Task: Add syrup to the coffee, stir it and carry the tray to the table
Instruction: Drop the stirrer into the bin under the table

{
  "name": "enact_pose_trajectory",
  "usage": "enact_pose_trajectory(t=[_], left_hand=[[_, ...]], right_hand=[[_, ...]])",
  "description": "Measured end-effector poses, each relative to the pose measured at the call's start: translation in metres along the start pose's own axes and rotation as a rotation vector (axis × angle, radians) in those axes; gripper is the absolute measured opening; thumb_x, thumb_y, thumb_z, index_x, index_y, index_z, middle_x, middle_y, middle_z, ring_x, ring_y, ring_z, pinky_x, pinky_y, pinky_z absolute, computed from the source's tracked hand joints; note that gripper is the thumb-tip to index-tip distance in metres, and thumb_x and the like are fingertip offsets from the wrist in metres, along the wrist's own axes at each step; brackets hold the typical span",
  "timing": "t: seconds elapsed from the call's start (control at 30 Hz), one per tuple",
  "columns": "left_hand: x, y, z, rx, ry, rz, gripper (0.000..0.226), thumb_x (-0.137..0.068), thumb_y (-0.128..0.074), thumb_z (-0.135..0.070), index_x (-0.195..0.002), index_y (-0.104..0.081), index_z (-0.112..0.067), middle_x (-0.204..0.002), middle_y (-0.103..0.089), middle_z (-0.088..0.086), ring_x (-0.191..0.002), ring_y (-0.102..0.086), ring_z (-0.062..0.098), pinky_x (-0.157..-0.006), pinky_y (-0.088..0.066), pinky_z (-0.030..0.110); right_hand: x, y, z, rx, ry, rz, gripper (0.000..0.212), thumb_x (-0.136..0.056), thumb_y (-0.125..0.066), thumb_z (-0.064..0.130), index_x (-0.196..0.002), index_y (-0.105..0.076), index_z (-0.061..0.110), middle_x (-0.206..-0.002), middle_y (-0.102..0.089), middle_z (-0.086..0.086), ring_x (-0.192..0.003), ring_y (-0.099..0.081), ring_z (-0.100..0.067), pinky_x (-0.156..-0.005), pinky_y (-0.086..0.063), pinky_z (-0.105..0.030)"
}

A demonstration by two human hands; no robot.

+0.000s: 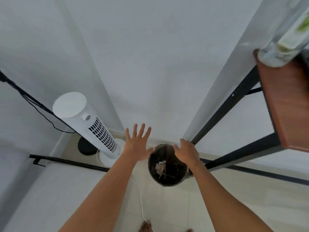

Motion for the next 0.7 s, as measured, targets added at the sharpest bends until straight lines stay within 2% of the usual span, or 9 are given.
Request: enact_pose_trajectory(t=[0.07,0.17,0.4,0.57,0.7], left_hand=[[0.036,0.023,0.003,-0.005,-0.045,0.039,0.089,-0.098,-0.037,-0.064,-0.162,0.013,-0.026,-0.171,0.019,0.005,-0.156,0.019,0.036,-0.125,0.007,0.062],[0.087,0.063,0.012,0.023,-0.022,0.048,0.092,-0.097,-0.037,-0.068,-0.162,0.012,-0.027,-0.172,0.018,0.004,-0.157,0.018,0.035,-0.125,0.009,0.059],[0.167,0.174,0.005,0.089,0.034,-0.056,0.095,-0.093,-0.035,-0.075,-0.163,0.009,-0.028,-0.173,0.013,0.003,-0.158,0.014,0.034,-0.126,0.008,0.06],[0.198,0.24,-0.024,0.12,0.057,-0.16,0.094,-0.093,-0.033,-0.077,-0.163,0.007,-0.029,-0.173,0.01,0.003,-0.158,0.013,0.034,-0.124,0.008,0.059],[0.223,0.281,-0.065,0.116,0.049,-0.231,0.093,-0.093,-0.031,-0.078,-0.163,0.008,-0.03,-0.173,0.008,0.004,-0.158,0.011,0.035,-0.124,0.008,0.059]], right_hand=[[0.031,0.038,0.023,0.014,0.033,-0.037,0.061,-0.104,-0.039,0.051,-0.151,-0.04,0.011,-0.146,-0.052,-0.017,-0.134,-0.048,-0.035,-0.106,-0.045,-0.048],[0.081,0.088,0.047,0.04,0.077,-0.069,0.068,-0.103,-0.036,0.056,-0.155,-0.035,0.011,-0.15,-0.048,-0.018,-0.138,-0.045,-0.036,-0.11,-0.042,-0.049],[0.169,0.211,0.09,0.075,0.17,-0.138,0.077,-0.102,-0.036,0.061,-0.16,-0.026,0.012,-0.159,-0.035,-0.021,-0.143,-0.039,-0.038,-0.114,-0.039,-0.051],[0.217,0.285,0.101,0.096,0.24,-0.287,0.075,-0.101,-0.037,0.061,-0.156,-0.033,0.011,-0.152,-0.043,-0.021,-0.14,-0.042,-0.038,-0.11,-0.039,-0.049],[0.258,0.322,0.078,0.119,0.253,-0.364,0.075,-0.1,-0.037,0.062,-0.156,-0.033,0.012,-0.154,-0.041,-0.02,-0.142,-0.038,-0.038,-0.112,-0.036,-0.05]])
Point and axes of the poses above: each hand's wrist, its own x-axis away from the middle knuckle, its own y-axis out of the back of the hand, z = x × y, the point moved 10 cm from there along -x, towards the middle knuckle
